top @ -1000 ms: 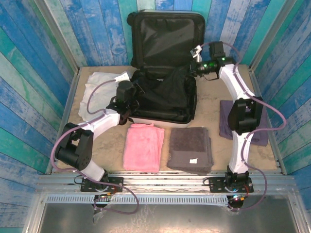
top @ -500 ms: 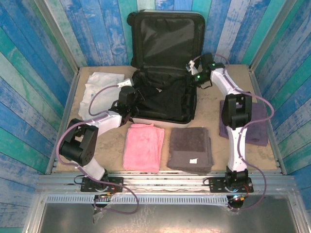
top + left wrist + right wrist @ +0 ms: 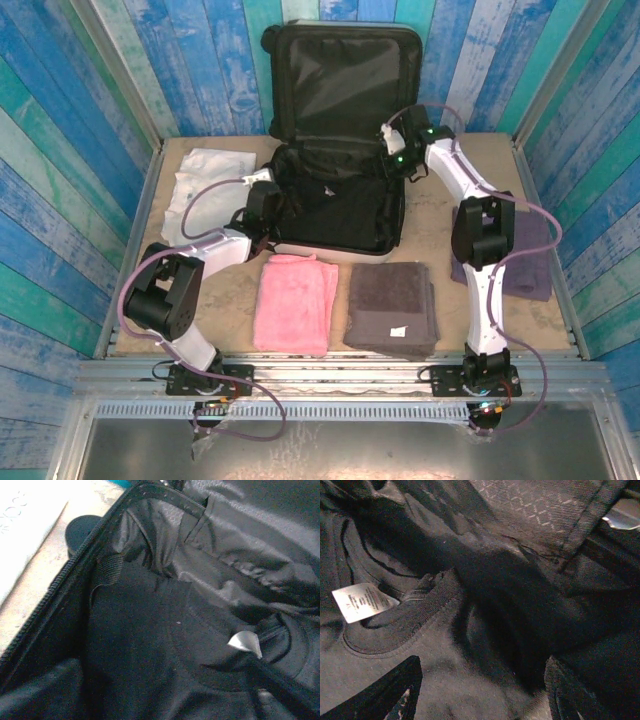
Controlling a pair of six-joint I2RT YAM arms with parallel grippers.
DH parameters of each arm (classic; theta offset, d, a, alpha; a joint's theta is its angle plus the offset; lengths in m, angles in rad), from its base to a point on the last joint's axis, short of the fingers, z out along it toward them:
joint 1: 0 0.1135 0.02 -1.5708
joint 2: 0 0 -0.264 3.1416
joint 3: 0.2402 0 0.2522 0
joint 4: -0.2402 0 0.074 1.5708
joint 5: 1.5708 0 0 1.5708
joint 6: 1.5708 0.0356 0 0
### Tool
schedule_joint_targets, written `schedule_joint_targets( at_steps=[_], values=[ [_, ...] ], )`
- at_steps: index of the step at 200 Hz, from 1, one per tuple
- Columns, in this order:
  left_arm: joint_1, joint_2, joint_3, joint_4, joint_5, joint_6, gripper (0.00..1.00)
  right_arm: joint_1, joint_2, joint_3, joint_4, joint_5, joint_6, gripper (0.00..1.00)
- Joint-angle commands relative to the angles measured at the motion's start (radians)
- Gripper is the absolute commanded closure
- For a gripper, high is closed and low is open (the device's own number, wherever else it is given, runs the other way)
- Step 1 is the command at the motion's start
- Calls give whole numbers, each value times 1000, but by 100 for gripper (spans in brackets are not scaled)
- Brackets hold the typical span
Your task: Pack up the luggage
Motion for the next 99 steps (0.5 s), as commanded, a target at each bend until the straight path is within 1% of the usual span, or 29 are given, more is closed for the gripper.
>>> schedule_joint_targets(
  at_steps=[1, 24, 41, 48, 60, 72, 86, 99],
  values=[
    [3, -52, 46, -77, -74, 54, 5, -1, -90, 22, -36, 137, 13, 32],
    [2, -105, 89, -141, -97, 81, 5, -1, -152, 18, -47, 203, 39, 32],
    [3, -140, 142, -194, -99, 115, 10, 1, -200, 12, -48, 184, 52, 35],
    [2, -152, 166, -213, -84, 131, 14, 4, -217, 9, -46, 161, 61, 38],
    [2, -160, 207, -242, -51, 147, 22, 13, -237, 2, -40, 113, 85, 46],
    [2, -155, 252, -267, -4, 156, 34, 29, -247, -14, -22, 61, 118, 57],
    [2, -126, 306, -296, 71, 156, 48, 61, -250, -50, 20, 12, 154, 68],
    [3, -80, 356, -330, 140, 139, 59, 94, -237, -83, 48, 9, 183, 75]
  ],
)
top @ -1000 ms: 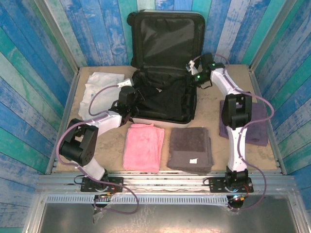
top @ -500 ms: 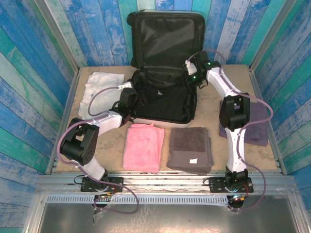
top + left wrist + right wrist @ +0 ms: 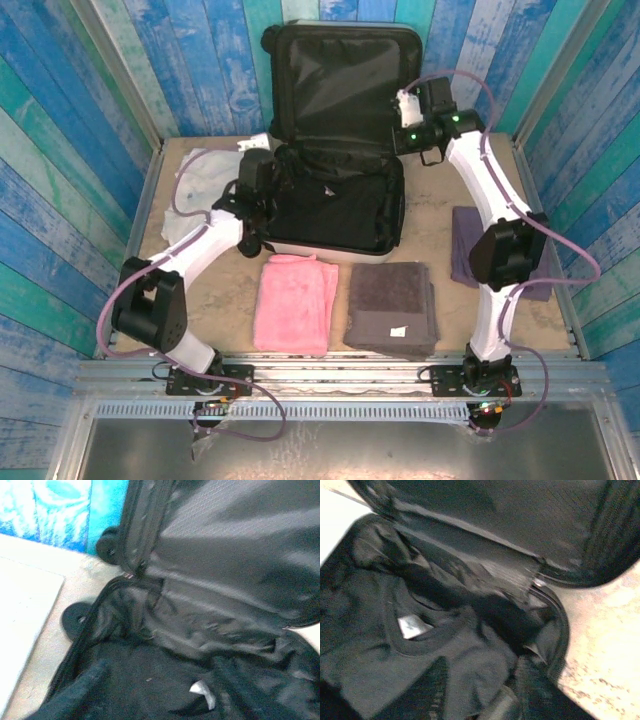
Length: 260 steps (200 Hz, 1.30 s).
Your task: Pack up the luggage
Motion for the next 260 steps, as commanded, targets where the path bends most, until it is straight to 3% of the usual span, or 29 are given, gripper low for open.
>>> schedule_joint_targets(
  at_steps=[1, 36, 67, 84, 107, 150, 179, 218, 239, 250, 260],
  values=[
    [1, 10, 79, -97, 135, 18, 60, 66, 27, -66, 34, -68, 77, 75],
    [-3, 181, 194, -209, 226, 8, 82, 121, 116, -87, 18, -63, 137, 84],
    [-5, 346, 279, -269, 310, 23, 88, 147, 165, -127, -9, 25, 155, 89],
    [-9, 431, 317, -290, 302, 21, 97, 158, 186, -140, -53, 114, 157, 92],
    [-11, 514, 334, -279, 279, 10, 100, 165, 185, -186, -84, 226, 157, 93],
    [-11, 651, 413, -283, 153, 26, 100, 157, 195, -299, -35, 298, 148, 92],
    [-9, 652, 378, -170, 85, 22, 100, 152, 196, -341, 7, 328, 147, 91],
    [-3, 686, 397, -101, 78, 27, 100, 152, 135, -400, 87, 372, 98, 87],
    [4, 668, 376, -35, 108, 22, 100, 152, 83, -424, 112, 378, 56, 78],
    [5, 640, 356, 2, 119, 28, 95, 152, 51, -438, 126, 366, 36, 73],
    [4, 606, 337, 34, 135, 41, 82, 148, 25, -445, 130, 352, 32, 67]
  ],
)
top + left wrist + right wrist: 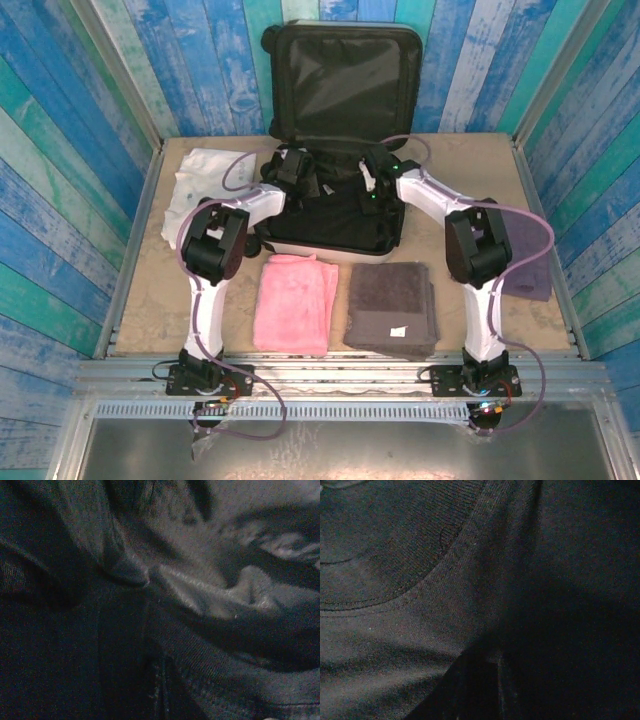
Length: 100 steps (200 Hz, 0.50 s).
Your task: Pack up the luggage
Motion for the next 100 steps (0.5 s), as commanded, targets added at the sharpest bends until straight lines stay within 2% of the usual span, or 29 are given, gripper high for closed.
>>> schedule_joint_targets(
  at_steps=[1, 8, 22, 33, 43, 73, 84, 88, 100],
  values=[
    [4, -15, -33, 126, 25, 32, 80, -22, -72, -34, -33, 70, -47, 66],
    [5, -40, -41, 136, 31, 41, 73, -27, -92, -36, -33, 42, -51, 59],
    [5, -88, -42, 133, 29, 64, 47, -33, -128, -38, -33, 0, -45, 48],
    [5, -123, -38, 119, 26, 95, 31, -38, -168, -44, -27, -35, -41, 43],
    [5, -157, -30, 94, 10, 120, 21, -41, -206, -49, -24, -59, -34, 40],
    [5, -244, -14, 22, -43, 198, 9, -74, -336, -77, -13, -112, -6, 37],
    [5, -286, -27, 10, -30, 232, 1, -101, -388, -99, -14, -125, 11, 36],
    [4, -302, -36, 9, -21, 242, 6, -113, -409, -110, -15, -128, 18, 35],
    [5, -353, -76, 23, 7, 257, 7, -158, -470, -150, -14, -150, 33, 30]
  ],
)
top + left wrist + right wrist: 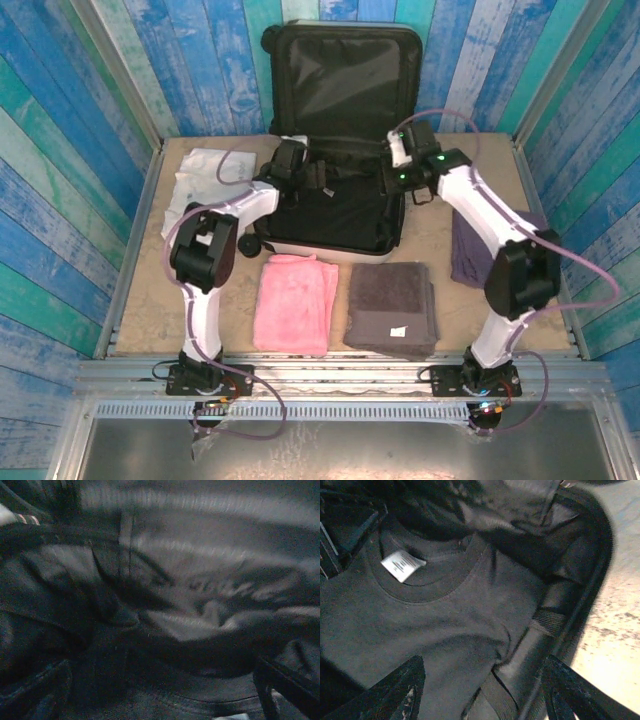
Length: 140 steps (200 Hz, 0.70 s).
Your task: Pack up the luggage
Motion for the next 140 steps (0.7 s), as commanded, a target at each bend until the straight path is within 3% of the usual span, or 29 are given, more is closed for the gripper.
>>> schedule_joint_targets(
  at_steps=[1, 45, 49, 61, 91, 140],
  values=[
    [3, -226, -50, 0, 16, 84, 7, -74, -112, -65, -15, -50, 42, 29],
    [3, -417, -252, 111, 134, 34, 7, -274, -284, -267, -26, 54, 94, 17],
    [3, -430, -265, 113, 149, 29, 7, -292, -290, -284, -28, 67, 95, 9],
    [2, -462, -300, 120, 200, 26, 7, -327, -290, -320, -37, 110, 81, 0],
    [3, -527, -386, 157, 306, 3, 7, -390, -190, -343, -63, 131, 57, 0],
    [3, -583, -469, 176, 320, -43, 7, -396, 89, -213, -66, 137, 47, 6]
  ],
)
